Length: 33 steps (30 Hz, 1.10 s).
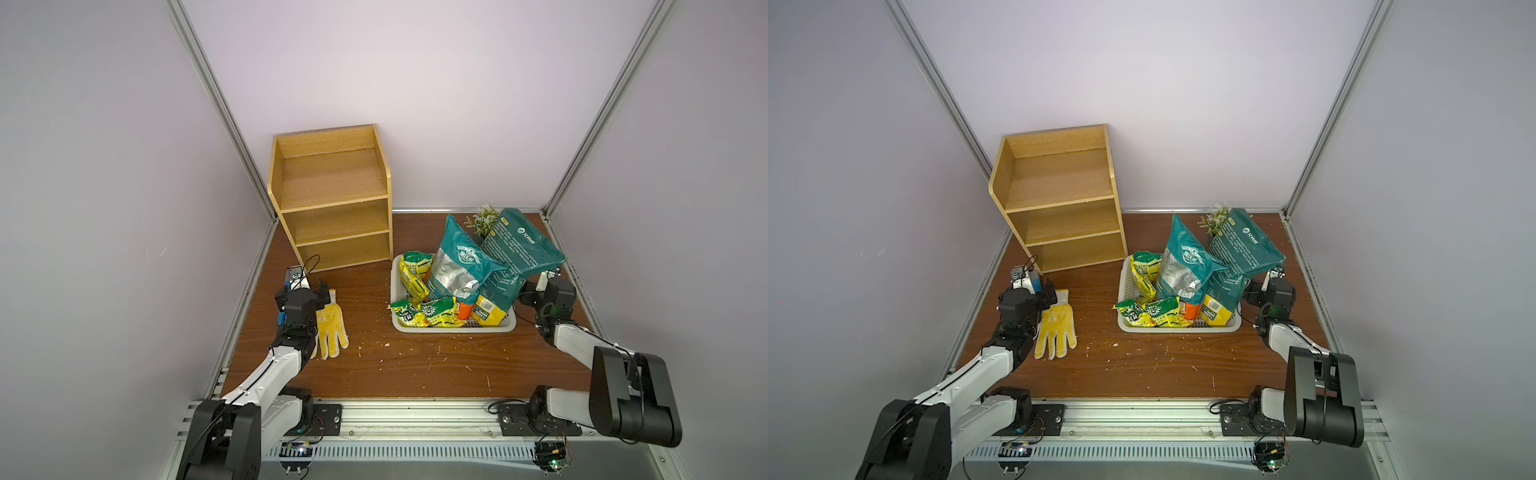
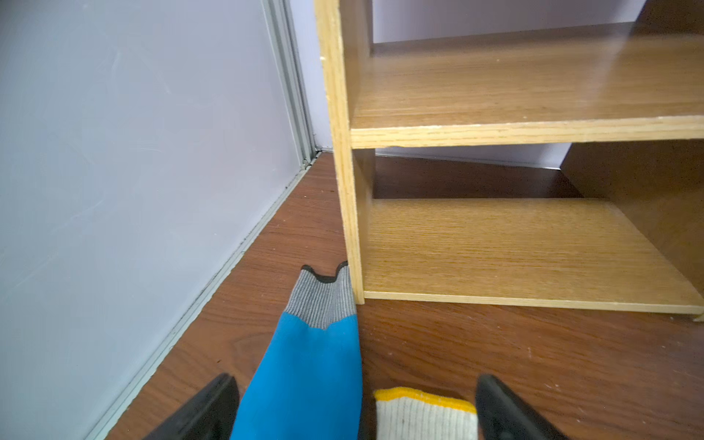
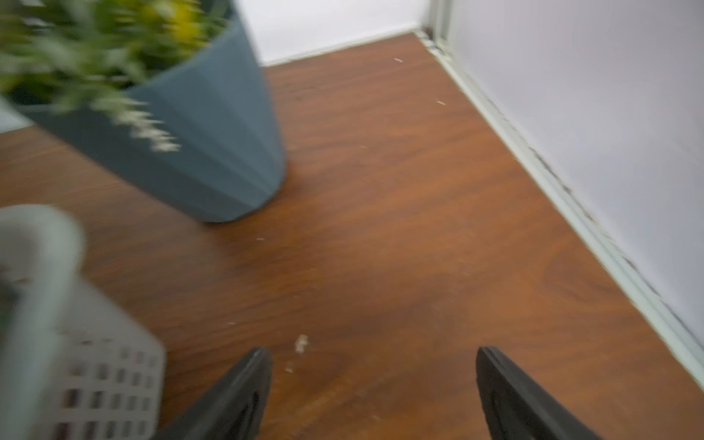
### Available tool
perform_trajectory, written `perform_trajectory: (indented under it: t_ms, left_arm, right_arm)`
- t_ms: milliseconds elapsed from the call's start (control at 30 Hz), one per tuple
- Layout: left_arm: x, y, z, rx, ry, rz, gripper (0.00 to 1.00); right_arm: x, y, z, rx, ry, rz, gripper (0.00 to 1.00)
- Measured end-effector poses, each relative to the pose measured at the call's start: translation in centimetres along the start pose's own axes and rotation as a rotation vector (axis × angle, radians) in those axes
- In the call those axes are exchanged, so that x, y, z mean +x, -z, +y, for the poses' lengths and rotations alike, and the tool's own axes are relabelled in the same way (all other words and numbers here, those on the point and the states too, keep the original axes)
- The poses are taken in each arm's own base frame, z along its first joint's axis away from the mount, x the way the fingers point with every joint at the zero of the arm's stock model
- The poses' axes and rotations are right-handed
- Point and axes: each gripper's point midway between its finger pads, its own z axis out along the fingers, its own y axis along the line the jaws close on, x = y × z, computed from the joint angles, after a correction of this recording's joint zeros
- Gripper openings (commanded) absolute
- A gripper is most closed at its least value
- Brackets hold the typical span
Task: Take down the fertilizer bag from the shelf
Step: Reset both arms
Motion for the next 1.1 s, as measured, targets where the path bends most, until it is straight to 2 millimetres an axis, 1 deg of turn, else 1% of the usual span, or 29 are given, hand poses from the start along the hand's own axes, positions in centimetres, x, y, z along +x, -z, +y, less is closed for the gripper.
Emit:
perform_trajectory:
  t_ms: [100,167,233,267,300,400,467,500,600,767,900,933,967,1033,1100]
  left_arm:
    - [-0.1,-0.1,2.1,-0.077,0.042,-0.003,1.0]
    - [0.3,-0.3,4.5,-0.152,0.105,0.008,1.0]
    - [1.0,-0.2,6.4,-0.21,0.16,0.01,1.0]
    - [1.5,-0.2,7.0,-0.224,0.176,0.004,1.0]
    - [1.9,0.0,7.2,-0.224,0.183,-0.003,1.0]
    - [3.1,0.1,6.2,-0.151,0.185,-0.023,1.0]
    - [3.3,-0.3,4.9,-0.078,0.167,-0.032,1.0]
    - [3.3,-0.5,4.4,-0.05,0.16,-0.033,1.0]
    - [3.4,-1.5,2.9,0.026,0.132,-0.043,0.99]
    - [3.7,-2.9,0.9,0.103,0.101,-0.066,0.99]
    - [4.7,-3.4,-3.1,0.202,-0.011,-0.067,0.99]
    - [4.6,-3.2,-3.9,0.224,-0.031,-0.076,0.99]
    - [4.3,-3.1,-4.2,0.233,-0.041,-0.092,0.99]
    - [3.3,-2.9,-4.3,0.229,-0.047,-0.132,0.99]
    - [2.8,-2.9,-4.1,0.218,-0.051,-0.152,0.99]
  right_arm:
    - [-0.6,-0.9,1.1,-0.041,0.009,-0.05,0.92]
    - [-0.6,-1.4,1.6,-0.059,0.026,-0.081,0.93]
    - [-0.3,-1.4,1.8,-0.058,0.051,-0.116,0.94]
    - [-0.1,-1.2,1.8,-0.047,0.071,-0.131,0.95]
    - [0.1,-1.0,1.9,-0.037,0.088,-0.143,0.96]
    - [0.8,0.2,2.6,-0.052,0.129,-0.202,0.99]
    - [1.8,0.6,3.4,-0.081,0.155,-0.193,0.99]
    - [1.9,0.7,3.8,-0.094,0.164,-0.193,0.99]
    - [1.5,0.8,4.5,-0.117,0.175,-0.212,0.99]
    - [1.1,0.8,4.6,-0.117,0.18,-0.224,0.99]
    - [1.1,0.8,4.6,-0.117,0.181,-0.225,0.99]
    - [1.1,0.8,4.6,-0.117,0.181,-0.226,0.99]
    - [1.1,0.8,4.6,-0.117,0.181,-0.226,0.99]
    - [1.1,0.8,4.6,-0.117,0.182,-0.227,0.99]
    - [1.1,0.8,4.6,-0.116,0.184,-0.227,0.99]
